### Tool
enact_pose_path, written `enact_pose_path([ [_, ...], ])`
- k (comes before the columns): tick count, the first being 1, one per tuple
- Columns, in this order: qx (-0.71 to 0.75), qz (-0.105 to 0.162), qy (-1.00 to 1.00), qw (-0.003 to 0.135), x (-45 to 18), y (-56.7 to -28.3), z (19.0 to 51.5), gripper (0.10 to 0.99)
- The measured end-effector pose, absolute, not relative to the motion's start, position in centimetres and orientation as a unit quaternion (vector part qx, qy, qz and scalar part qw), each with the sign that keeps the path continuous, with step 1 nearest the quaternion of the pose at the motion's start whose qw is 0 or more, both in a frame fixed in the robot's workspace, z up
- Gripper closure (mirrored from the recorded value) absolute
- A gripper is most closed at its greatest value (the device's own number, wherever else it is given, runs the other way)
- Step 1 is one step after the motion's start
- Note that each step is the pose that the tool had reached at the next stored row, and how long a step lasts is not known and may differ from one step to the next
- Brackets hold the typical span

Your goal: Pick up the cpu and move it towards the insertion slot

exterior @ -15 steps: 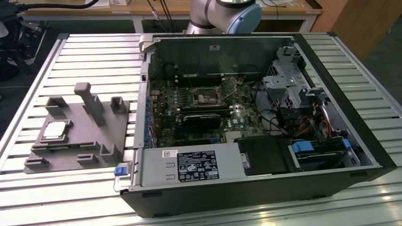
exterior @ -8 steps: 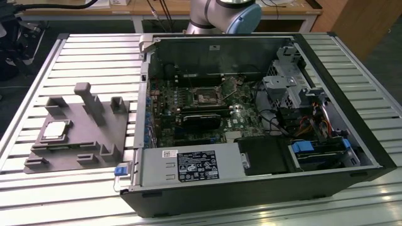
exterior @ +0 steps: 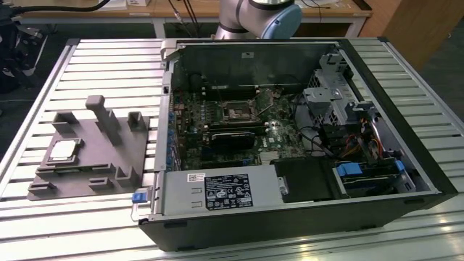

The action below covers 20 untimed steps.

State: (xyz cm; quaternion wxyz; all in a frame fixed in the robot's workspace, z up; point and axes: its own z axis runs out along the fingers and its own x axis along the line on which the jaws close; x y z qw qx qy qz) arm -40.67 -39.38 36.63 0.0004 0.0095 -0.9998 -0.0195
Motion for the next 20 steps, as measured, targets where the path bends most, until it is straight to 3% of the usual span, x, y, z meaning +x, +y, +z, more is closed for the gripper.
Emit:
enact_pose_path([
  [16, 0.010, -0.020, -1.000, 0.000, -41.46, -39.57, 35.92, 0.980],
  [20, 0.010, -0.019, -1.000, 0.000, -41.58, -39.70, 35.67, 0.918],
])
